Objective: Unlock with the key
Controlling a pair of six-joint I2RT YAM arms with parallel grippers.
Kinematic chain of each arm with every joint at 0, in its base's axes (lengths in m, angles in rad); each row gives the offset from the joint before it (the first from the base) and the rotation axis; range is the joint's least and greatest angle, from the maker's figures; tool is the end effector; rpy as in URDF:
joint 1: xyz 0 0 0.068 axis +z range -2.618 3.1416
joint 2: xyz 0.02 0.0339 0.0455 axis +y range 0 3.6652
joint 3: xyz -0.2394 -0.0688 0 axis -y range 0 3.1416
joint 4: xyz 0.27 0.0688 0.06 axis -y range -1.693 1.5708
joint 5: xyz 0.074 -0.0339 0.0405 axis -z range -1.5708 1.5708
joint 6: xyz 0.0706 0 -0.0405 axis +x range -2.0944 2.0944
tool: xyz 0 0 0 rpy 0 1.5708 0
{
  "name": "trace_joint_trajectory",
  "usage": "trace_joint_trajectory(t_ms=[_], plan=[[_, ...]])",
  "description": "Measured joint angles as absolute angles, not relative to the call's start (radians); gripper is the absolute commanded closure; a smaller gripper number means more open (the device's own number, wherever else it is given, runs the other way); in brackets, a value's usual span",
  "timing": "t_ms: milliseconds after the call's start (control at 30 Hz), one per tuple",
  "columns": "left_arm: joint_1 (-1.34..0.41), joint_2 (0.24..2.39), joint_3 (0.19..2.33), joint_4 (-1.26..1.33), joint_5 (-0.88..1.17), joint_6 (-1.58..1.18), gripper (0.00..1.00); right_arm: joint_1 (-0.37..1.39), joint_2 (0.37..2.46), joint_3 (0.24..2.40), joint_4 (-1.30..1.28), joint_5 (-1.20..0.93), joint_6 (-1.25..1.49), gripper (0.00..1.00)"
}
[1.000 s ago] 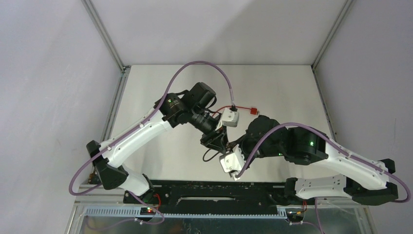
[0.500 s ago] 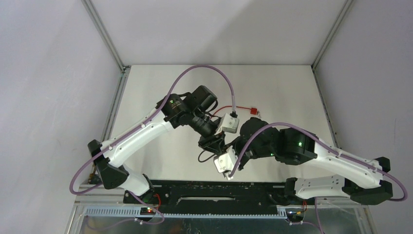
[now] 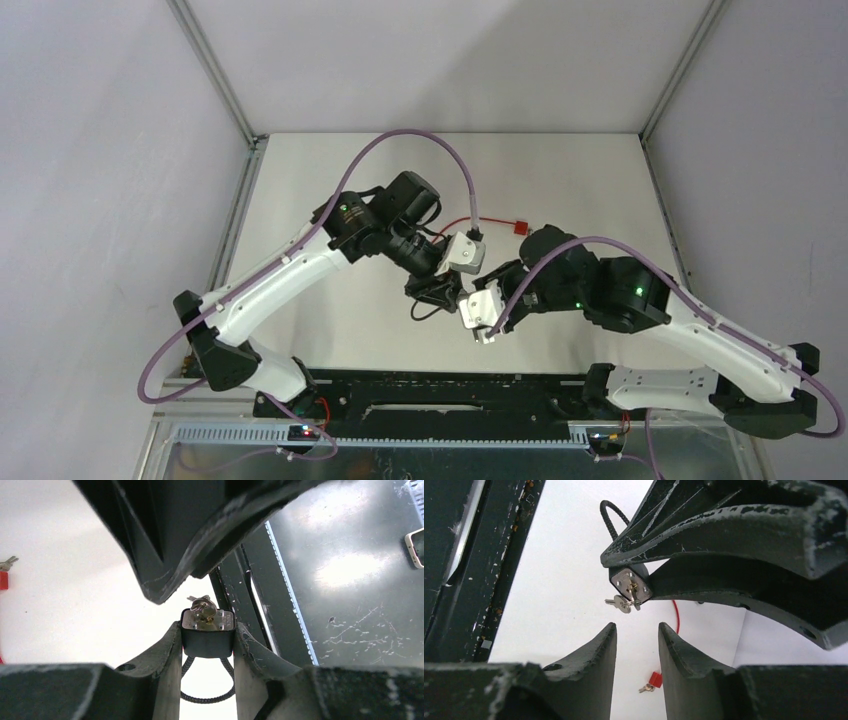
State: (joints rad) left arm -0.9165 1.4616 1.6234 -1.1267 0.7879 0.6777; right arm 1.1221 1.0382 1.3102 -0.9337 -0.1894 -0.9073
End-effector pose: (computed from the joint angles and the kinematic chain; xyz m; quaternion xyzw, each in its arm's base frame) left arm 0.1558 -0.2853 0.3524 0.7105 0.5340 -0.3966 0.2299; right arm 0.0988 0.2360 0.3620 -0.7816 0.4369 0.1313 0.4255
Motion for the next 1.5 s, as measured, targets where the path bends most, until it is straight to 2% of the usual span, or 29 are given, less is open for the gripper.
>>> trace_joint_trajectory(t_ms=[167,467,733,1000,1100,1233,1500], plan=[[-0.913,1.461,1.623,-1.124,0.789,0.682,1.00,1.118,1.021,1.311,-0.933,-0.203,-0.905,0.69],[-0.913,1.461,1.623,-1.114,0.789,0.678,1.00,1.155,1.065,1.328,-0.934,-0.203,-0.898,0.72],[-0.913,1.461,1.623,-1.101,0.789,0.672,1.00,1.155,1.079,1.352,-0.932,-0.204,-0.887,0.80],[-0.913,1.461,1.623,-1.102,0.788,0.671,1.00,1.155,1.079,1.353,-0.932,-0.202,-0.886,0.83],[-0.913,1.461,1.623,-1.101,0.788,0.670,1.00,1.155,1.079,1.354,-0.932,-0.202,-0.886,0.88],[-0.913,1.461,1.623,-1.100,0.788,0.656,1.00,1.155,1.080,1.355,-0.931,-0.203,-0.880,0.99],[-0.914,1.461,1.623,-1.062,0.716,0.573,1.00,1.059,1.078,1.320,-0.858,-0.256,-0.759,1.00]])
